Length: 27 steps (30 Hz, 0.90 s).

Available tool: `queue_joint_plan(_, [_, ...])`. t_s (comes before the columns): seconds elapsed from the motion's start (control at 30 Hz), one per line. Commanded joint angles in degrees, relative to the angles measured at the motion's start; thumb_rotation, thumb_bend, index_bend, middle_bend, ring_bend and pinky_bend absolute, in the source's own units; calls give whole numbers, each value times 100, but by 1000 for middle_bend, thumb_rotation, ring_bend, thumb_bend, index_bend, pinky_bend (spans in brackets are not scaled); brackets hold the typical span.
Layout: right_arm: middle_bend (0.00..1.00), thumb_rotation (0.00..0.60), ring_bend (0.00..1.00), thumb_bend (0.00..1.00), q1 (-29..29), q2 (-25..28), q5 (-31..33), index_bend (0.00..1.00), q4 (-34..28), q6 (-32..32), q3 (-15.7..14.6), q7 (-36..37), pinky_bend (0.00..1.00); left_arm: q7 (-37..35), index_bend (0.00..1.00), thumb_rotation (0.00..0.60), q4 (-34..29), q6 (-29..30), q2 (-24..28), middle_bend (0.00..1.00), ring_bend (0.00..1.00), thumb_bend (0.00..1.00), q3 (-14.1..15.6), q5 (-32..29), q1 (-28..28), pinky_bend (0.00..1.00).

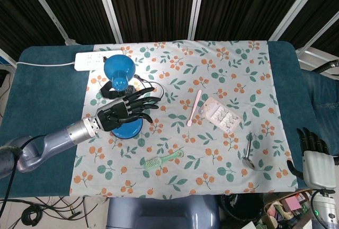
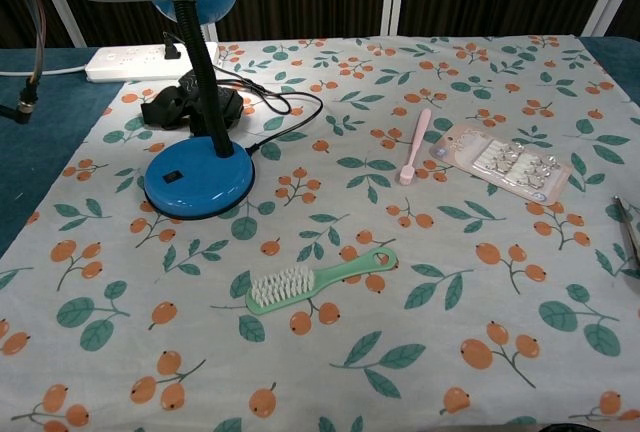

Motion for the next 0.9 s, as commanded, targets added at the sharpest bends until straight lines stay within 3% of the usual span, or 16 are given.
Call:
queue_joint_plan(0.03, [39, 600, 64, 195, -4, 1, 3, 0, -3, 1, -2, 6, 127, 24, 0, 600, -14, -13, 3, 125, 119, 277, 11, -10, -18, 342])
queue_joint_plan(0.3, [39, 600, 64, 195, -4, 0, 6, 0, -6, -3, -4, 4, 127, 128, 0, 600, -74, -46, 61, 135, 127, 277, 81, 35, -65, 344])
queue_joint_plan(0.37, [39, 600, 64, 195, -4, 4, 10, 0, -6, -5, -2, 4, 127, 431, 0, 600, -79, -196, 116, 139, 133, 282, 175, 135, -116, 345])
queue_joint_plan(0.63, [39, 600, 64, 195, -6, 7, 22, 0, -11, -12, -4, 3, 127, 3096, 0, 600, -478, -1096, 527, 138, 133, 288, 637, 673, -294, 344])
queue_joint_plan(0.9, [39, 600, 64, 195, -7, 4, 16, 0, -13, -4, -6, -12, 127, 6014, 0, 600, -1022, -1693, 719, 147, 133, 288, 629, -211, 297, 345])
